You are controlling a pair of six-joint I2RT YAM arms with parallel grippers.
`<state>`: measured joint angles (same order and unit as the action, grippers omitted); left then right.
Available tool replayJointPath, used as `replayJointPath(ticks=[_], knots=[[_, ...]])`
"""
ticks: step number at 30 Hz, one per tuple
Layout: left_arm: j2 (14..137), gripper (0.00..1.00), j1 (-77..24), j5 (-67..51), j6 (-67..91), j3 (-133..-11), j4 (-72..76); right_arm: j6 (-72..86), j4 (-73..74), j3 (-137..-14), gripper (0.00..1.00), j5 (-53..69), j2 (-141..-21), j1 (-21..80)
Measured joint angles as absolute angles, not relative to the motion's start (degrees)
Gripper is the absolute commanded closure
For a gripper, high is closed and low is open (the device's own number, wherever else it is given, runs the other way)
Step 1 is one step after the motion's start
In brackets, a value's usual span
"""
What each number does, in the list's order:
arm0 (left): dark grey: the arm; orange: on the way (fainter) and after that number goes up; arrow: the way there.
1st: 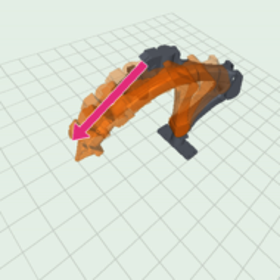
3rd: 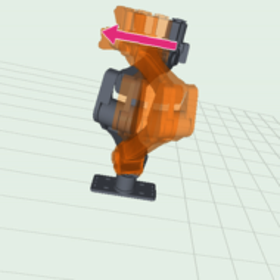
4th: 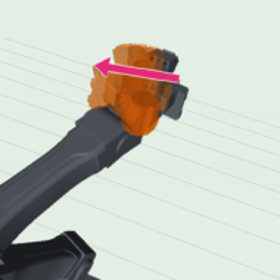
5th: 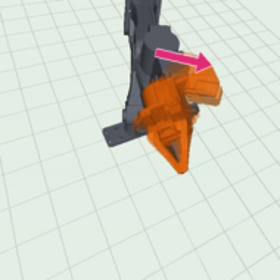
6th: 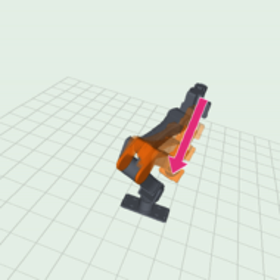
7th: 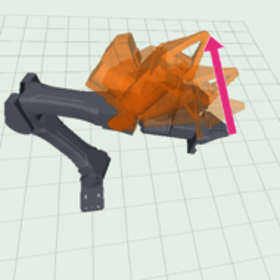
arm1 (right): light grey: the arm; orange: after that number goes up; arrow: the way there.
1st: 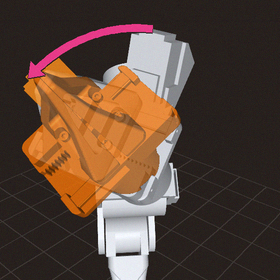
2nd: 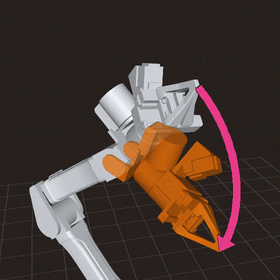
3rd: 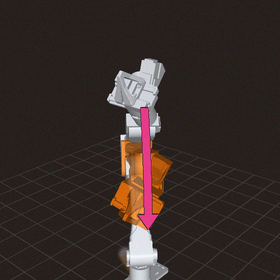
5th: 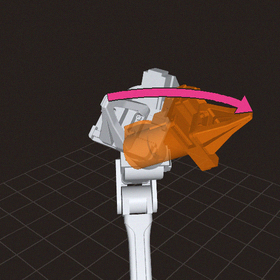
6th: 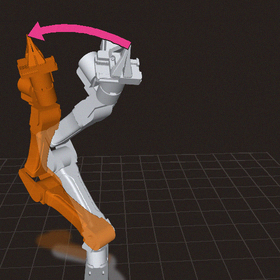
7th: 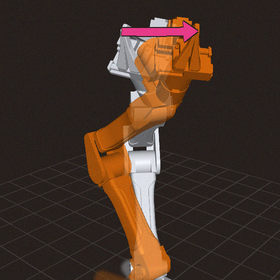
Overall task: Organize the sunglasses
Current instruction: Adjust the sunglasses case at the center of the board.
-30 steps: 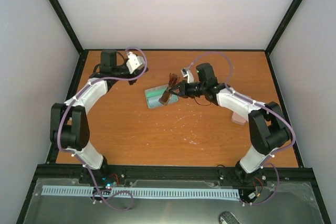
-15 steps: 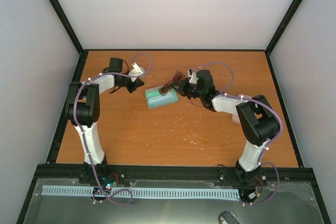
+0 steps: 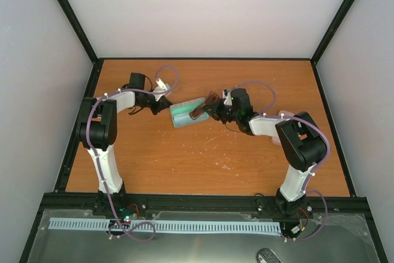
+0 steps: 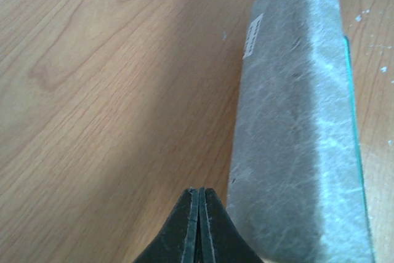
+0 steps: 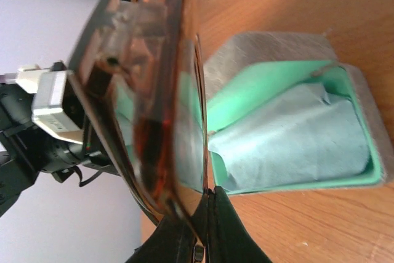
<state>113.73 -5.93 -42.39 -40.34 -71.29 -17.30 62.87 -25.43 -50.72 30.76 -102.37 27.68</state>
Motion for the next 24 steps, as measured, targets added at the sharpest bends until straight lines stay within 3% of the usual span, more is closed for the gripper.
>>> replayJointPath(ticks=[16, 24], knots=[[110.54, 0.99, -10.26, -44.88, -39.59, -70.41, -20.71, 63.09, -25.43, -50.19, 0.97, 31.75, -105.36, 28.73], [108.99, 0.99, -11.44, -45.58, -39.59, -68.58, -21.76, 60.9, -21.93, -55.57, 0.97, 35.11, -110.83, 29.02]])
